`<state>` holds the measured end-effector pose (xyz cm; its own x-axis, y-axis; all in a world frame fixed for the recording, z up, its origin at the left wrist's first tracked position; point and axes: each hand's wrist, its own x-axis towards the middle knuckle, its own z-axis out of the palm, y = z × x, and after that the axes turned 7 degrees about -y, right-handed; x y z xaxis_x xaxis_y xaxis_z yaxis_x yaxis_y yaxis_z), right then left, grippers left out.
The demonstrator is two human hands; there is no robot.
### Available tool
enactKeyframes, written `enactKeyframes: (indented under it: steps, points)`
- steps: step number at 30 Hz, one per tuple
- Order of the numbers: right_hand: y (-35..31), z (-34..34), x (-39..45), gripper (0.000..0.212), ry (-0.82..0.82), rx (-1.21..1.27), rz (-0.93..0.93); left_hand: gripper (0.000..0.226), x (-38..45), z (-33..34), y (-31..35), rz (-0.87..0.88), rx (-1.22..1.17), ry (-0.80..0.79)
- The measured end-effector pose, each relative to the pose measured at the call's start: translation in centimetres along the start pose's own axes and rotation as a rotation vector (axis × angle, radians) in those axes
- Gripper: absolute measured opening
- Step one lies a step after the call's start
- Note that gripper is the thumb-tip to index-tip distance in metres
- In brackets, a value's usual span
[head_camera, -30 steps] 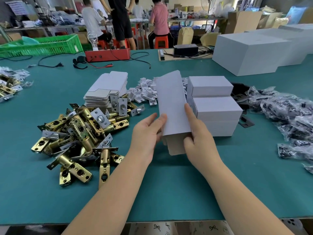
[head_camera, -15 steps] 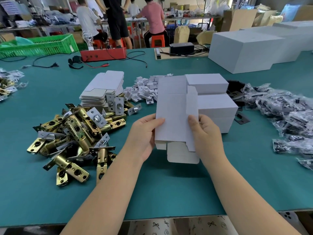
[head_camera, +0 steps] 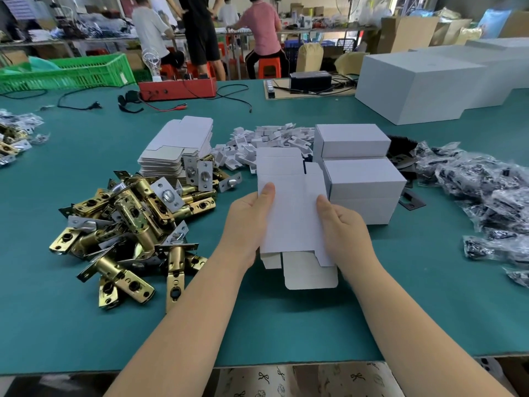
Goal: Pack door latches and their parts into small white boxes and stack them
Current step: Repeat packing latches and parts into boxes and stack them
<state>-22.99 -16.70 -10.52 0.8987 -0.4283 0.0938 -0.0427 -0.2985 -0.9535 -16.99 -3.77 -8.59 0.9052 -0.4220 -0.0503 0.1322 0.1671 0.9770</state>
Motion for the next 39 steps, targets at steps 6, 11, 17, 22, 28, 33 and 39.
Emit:
enactKeyframes:
  steps: [6,11,17,22,28,33,39]
  points:
    - [-0.1,-0.1,-0.3,0.050,0.076,-0.103,-0.070,0.038,-0.2,-0.1,0.0,-0.018,0.008,-0.039]
    - [-0.1,-0.7,-0.1,0.049,0.125,0.140,-0.003,0.039,-0.5,-0.3,-0.1,-0.119,-0.049,-0.243]
    - [-0.1,-0.7,-0.7,0.028,0.104,0.194,-0.087,0.040,-0.8,-0.5,0.4,-0.035,0.033,-0.247]
    - [-0.3,-1.0,-0.8,0.056,-0.008,0.384,-0.162,0.059,-0.2,-0.9,0.1,0.035,-0.052,-0.328]
    - [-0.8,-1.4,-0.8,0.067,-0.171,0.613,-0.115,0.063,-0.1,-0.9,-0.2,0.056,-0.025,-0.425]
    - [-0.9,-1.5,-0.8,0.064,-0.219,0.611,-0.093,0.051,0.0,-1.1,-0.3,0.050,0.008,-0.426]
    - [-1.1,-1.1,-0.9,0.016,-0.166,0.551,-0.046,0.031,-0.2,-0.6,-0.3,0.035,0.065,-0.344]
